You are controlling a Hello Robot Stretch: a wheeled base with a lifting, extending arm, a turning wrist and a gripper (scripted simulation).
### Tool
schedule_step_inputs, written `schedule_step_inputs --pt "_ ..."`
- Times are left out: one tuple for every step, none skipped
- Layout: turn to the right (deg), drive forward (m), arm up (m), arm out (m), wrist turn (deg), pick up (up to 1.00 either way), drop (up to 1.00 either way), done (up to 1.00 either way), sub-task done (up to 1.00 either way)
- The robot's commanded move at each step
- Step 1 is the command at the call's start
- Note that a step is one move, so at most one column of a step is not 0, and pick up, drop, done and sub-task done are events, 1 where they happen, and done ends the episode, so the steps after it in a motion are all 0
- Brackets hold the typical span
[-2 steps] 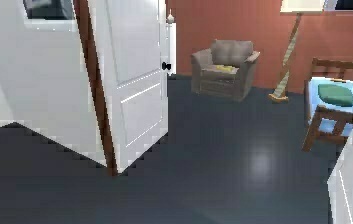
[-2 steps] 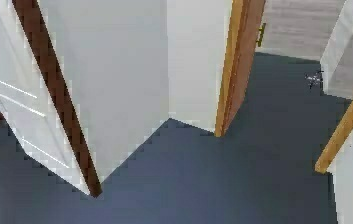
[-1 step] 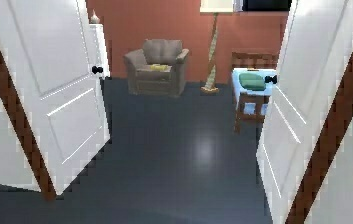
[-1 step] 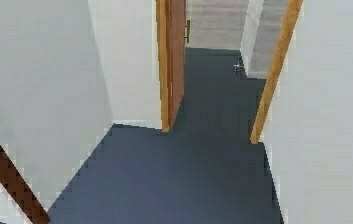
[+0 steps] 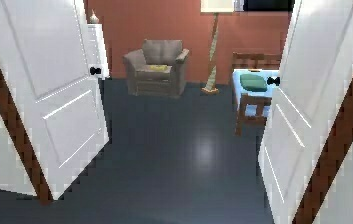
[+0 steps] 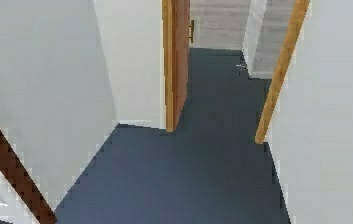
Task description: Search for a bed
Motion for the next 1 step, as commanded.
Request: schedule_step_inputs --pt "12.0 0.00 0.00 0.00 0.0 0.00 0.00 0.00 0.00"
